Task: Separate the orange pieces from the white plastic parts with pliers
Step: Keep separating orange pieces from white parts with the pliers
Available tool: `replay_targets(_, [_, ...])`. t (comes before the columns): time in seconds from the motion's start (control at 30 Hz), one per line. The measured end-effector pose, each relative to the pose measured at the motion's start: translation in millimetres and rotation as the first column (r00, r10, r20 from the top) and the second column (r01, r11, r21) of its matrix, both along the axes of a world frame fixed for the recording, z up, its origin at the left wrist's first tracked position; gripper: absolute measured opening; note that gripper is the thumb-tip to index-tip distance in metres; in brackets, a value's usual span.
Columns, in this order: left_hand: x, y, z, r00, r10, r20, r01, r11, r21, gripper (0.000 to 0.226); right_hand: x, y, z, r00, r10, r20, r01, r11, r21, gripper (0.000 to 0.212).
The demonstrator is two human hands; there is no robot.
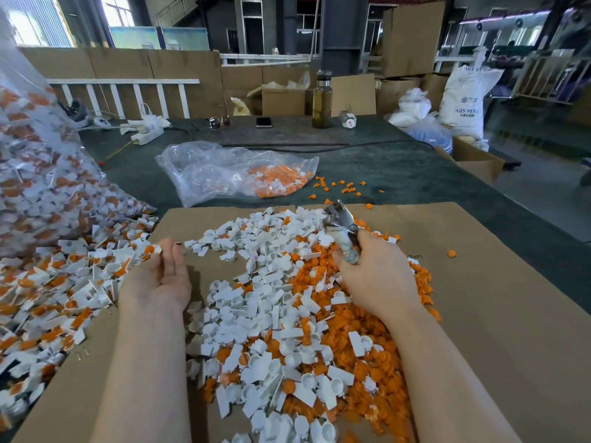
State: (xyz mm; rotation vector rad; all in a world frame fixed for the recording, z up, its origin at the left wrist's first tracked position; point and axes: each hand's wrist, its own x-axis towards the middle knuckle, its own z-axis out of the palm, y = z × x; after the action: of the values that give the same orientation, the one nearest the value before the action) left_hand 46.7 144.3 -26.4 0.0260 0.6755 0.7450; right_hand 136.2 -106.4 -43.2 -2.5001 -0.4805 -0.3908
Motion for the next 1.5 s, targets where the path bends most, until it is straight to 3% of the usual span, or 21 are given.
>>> replay_targets(0.23, [-5,1,1,0.978,0.171,0.115,-0.164,0.984,-0.069,0.039,4,-5,-1,0.996,-0.088,-0.023,0.087,0.994,-0.062,0.032])
replay_targets(0.33, [-6,1,0,0.976,0.169,0.136,-0.166,0.986,-0.035,0.038,5,-5,-3,0.994,-0.085,-0.066,0.078,0.991,-0.108,0.021])
replay_targets(0.4, [-4,-1,1,0.994,0.089,0.06,-0.094,0.993,0.072,0.033,5,-3,-3,0.994,-0.075,-0.079,0.063,0.987,-0.151,0.019])
replay_targets(0.47, [0,-7,4,0.984,-0.056,-0.168,0.102,0.955,0.278,0.028,5,-1,-5,0.995,-0.069,-0.072,0.056,0.985,-0.165,0.026])
replay_targets(0.53, [6,-15,6,0.906,-0.146,-0.398,0.341,0.809,0.479,0.021,5,2,-5,0.997,-0.057,-0.057,0.047,0.984,-0.172,0.029])
replay_targets(0.6, [12,-26,4,0.792,-0.137,-0.595,0.551,0.582,0.598,0.015,4,6,-6,0.998,-0.033,-0.046,0.025,0.985,-0.171,0.023])
replay_targets(0.7, [20,-44,-5,0.616,0.084,-0.783,0.771,0.14,0.622,0.01,1,11,-6,0.999,0.013,-0.036,-0.018,0.99,-0.14,0.025])
replay_targets(0.77, [25,-51,-11,0.558,0.222,-0.8,0.828,-0.08,0.555,0.016,-1,14,-7,0.999,0.037,-0.025,-0.041,0.988,-0.148,0.029])
replay_targets(0.93, [31,-60,-16,0.467,0.401,-0.788,0.877,-0.327,0.353,0.036,-3,17,-9,0.998,0.057,-0.031,-0.062,0.978,-0.2,0.021])
replay_targets(1.13, [31,-62,-18,0.453,0.417,-0.788,0.873,-0.386,0.298,0.033,-2,18,-10,0.996,0.079,-0.044,-0.086,0.972,-0.22,0.017])
replay_targets(1.5, [33,-62,-21,0.514,0.408,-0.755,0.848,-0.374,0.375,0.01,0,16,-10,0.999,0.04,-0.026,-0.043,0.991,-0.123,0.024])
